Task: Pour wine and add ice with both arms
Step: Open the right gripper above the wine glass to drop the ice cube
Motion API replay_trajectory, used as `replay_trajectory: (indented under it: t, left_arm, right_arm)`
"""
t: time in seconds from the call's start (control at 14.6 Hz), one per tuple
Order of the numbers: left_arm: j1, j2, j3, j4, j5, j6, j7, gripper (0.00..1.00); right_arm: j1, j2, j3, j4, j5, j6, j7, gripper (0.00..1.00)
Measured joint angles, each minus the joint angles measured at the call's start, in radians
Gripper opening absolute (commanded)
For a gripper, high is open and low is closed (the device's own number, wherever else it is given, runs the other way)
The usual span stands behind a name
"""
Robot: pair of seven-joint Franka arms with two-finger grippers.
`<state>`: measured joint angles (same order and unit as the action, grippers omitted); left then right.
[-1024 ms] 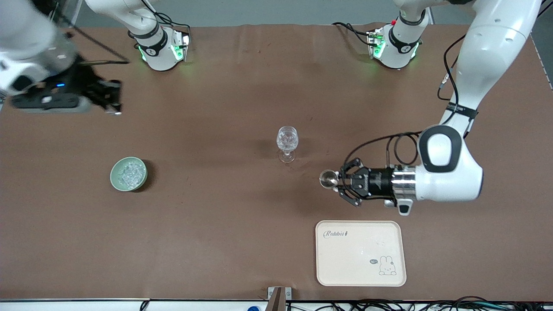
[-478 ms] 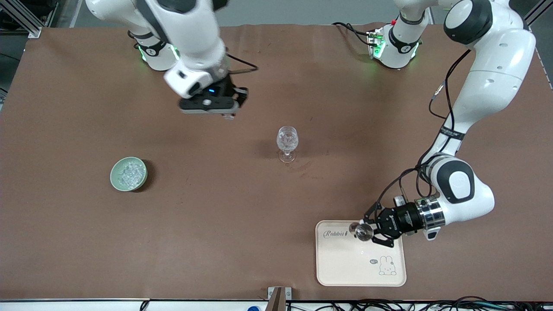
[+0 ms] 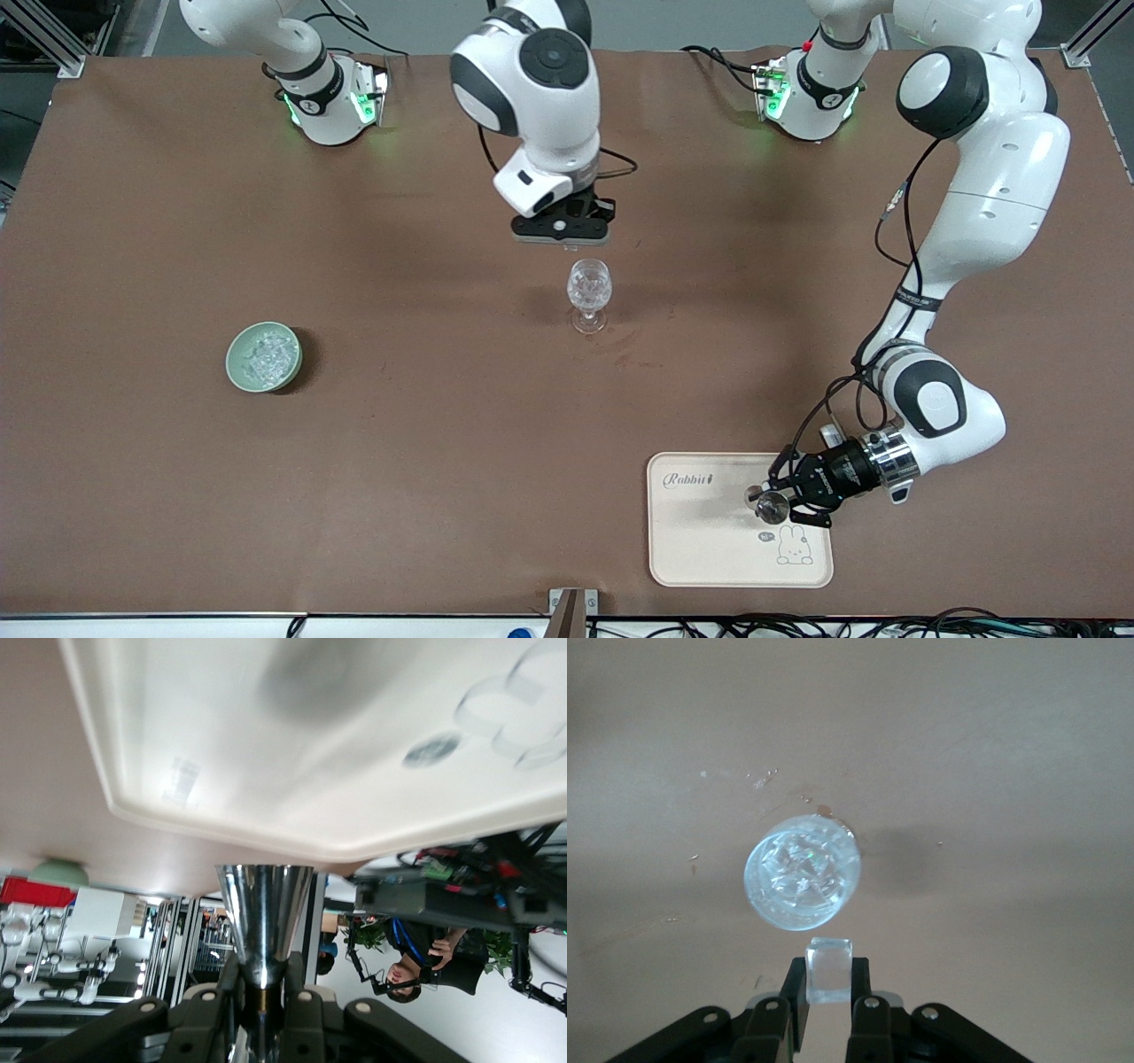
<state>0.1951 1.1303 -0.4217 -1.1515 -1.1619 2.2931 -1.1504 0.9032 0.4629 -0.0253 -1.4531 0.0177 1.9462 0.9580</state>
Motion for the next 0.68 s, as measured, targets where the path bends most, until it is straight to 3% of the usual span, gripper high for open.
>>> replay_trajectory:
  t: [0.48,0.55,0.68]
  left_arm:
    - [0.003,0.057,0.011,0.021,-0.011,0.002,0.105,0.01]
    - [0.005,0.06,0.011,0.022,-0.012,0.002,0.115,0.01]
    - [0.011,0.062,0.011,0.023,-0.013,0.002,0.13,0.01]
  right_arm:
    - [0.003,0.094,-0.014,0.073,-0.001,0.053,0.002,0.15]
    - [0.003,0.099,-0.016,0.074,-0.001,0.06,0.002,0.21]
    - [0.004,0.101,-0.016,0.075,-0.002,0.063,0.002,0.46]
